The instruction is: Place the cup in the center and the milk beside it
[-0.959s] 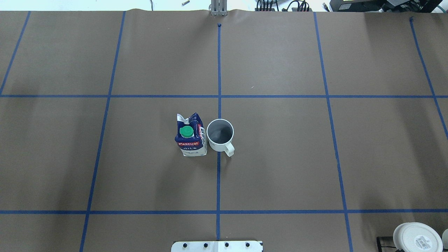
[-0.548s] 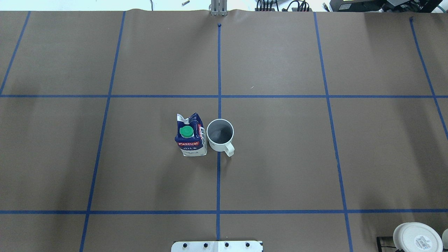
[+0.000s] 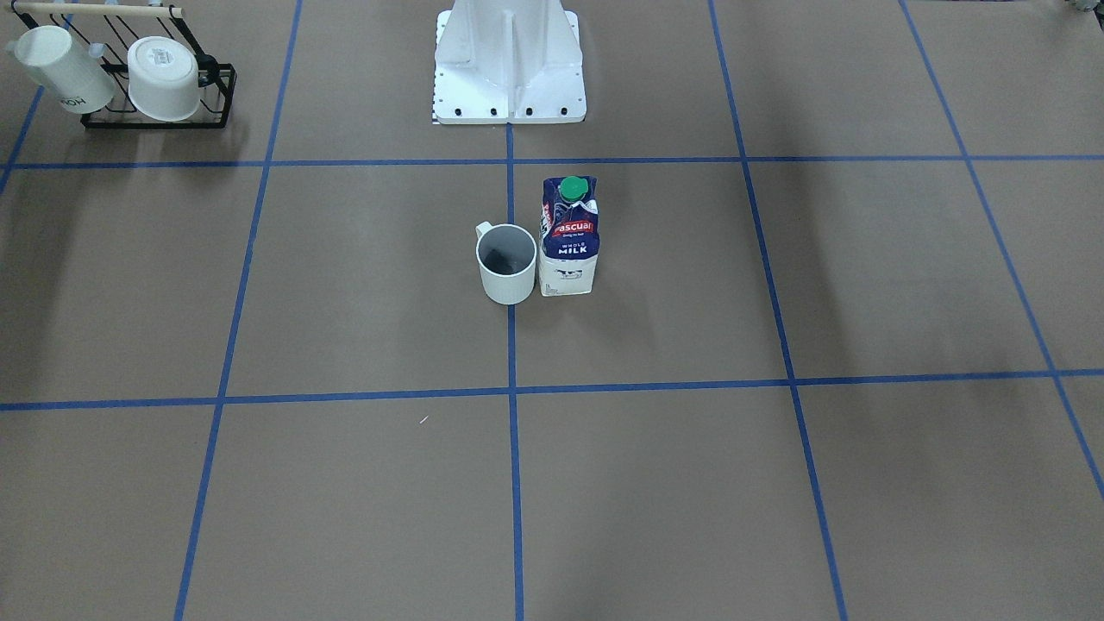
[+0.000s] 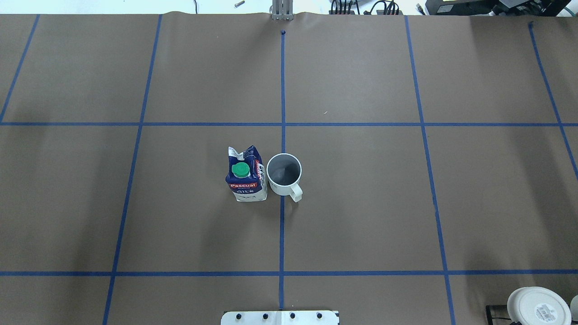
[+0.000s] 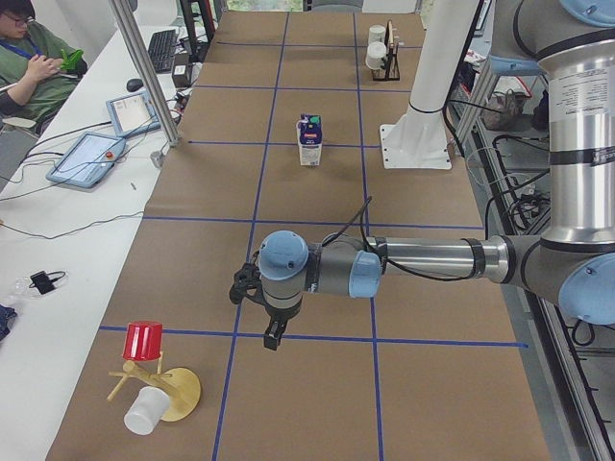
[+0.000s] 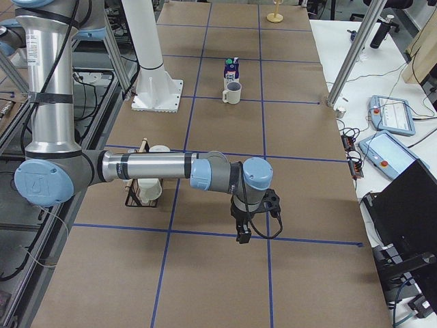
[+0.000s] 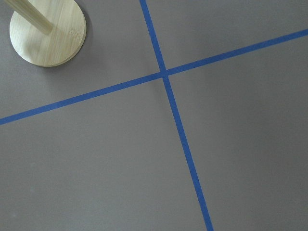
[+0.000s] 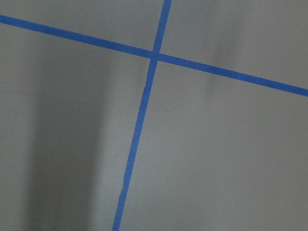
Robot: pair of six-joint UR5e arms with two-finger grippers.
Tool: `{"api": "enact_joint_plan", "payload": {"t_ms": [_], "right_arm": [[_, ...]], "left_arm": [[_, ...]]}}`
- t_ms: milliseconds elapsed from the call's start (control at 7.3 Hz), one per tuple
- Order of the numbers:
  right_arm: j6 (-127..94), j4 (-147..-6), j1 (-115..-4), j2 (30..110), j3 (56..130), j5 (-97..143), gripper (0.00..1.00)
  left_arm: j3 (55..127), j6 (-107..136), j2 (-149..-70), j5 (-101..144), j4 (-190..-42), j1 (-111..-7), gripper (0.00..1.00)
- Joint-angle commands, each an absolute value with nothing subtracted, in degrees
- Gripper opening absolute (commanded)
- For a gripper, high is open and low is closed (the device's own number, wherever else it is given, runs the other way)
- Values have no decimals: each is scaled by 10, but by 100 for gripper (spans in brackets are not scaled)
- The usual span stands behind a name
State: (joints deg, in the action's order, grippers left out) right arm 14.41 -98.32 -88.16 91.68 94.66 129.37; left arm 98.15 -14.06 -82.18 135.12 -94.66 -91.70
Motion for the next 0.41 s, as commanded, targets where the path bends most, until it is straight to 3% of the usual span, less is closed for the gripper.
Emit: {"api": "enact_joint_plan", "payload": {"t_ms": [0,274], "right_arm": [[144,-983,-882,917,947,1294,100],[145,-983,-882,917,947,1294,100]], "left_arm": [[981,-141,-820,1351,-947,-917,99],[980,-141,-818,1351,-947,-917,99]]}}
